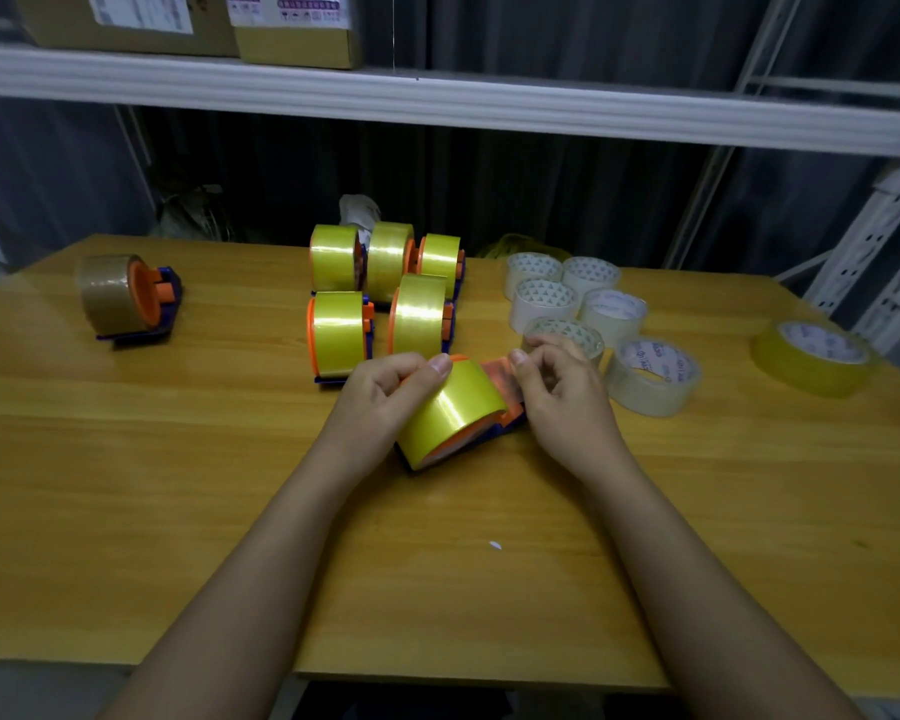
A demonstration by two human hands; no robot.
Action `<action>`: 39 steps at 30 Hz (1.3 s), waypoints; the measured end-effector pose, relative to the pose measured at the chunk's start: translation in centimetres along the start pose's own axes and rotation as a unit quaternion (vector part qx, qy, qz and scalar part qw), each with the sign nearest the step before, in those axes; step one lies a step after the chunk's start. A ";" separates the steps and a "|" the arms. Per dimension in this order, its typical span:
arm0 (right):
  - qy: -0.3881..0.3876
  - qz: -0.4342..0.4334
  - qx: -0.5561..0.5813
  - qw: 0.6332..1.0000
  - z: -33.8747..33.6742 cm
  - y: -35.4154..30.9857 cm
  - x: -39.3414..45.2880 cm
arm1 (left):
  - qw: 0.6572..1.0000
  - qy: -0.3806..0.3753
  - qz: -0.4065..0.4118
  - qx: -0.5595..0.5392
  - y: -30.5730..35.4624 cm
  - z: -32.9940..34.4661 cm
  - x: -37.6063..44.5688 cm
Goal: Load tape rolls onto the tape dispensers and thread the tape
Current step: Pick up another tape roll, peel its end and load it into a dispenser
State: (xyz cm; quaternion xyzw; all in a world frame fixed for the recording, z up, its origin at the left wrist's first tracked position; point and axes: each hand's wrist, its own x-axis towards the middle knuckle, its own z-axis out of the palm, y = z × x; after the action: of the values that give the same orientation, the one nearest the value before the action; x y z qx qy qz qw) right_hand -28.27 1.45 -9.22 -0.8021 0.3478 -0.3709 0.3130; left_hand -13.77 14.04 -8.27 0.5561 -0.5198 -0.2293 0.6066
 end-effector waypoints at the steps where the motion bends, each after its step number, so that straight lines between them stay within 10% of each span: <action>1: -0.005 0.007 0.005 1.000 0.0 -0.1 0.0 | 1.000 0.002 0.001 0.009 0.1 0.1 0.0; 17: 0.054 -0.026 -0.059 0.996 0.8 -0.1 -0.3 | 0.997 0.050 -0.036 0.040 0.2 0.5 -0.1; 27: 0.093 -0.031 -0.046 0.994 -0.4 0.3 0.2 | 0.989 -0.095 -0.109 -0.032 0.1 -0.1 -0.5; 39: 0.076 -0.067 -0.111 0.989 0.1 0.8 0.0 | 0.996 -0.024 -0.084 -0.026 0.5 0.4 -0.2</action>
State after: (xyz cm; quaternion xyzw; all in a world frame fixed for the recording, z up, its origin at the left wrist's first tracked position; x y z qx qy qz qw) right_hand -28.48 1.01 -9.85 -0.8230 0.3553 -0.4099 0.1687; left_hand -14.31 14.18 -7.97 0.5761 -0.4797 -0.3061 0.5868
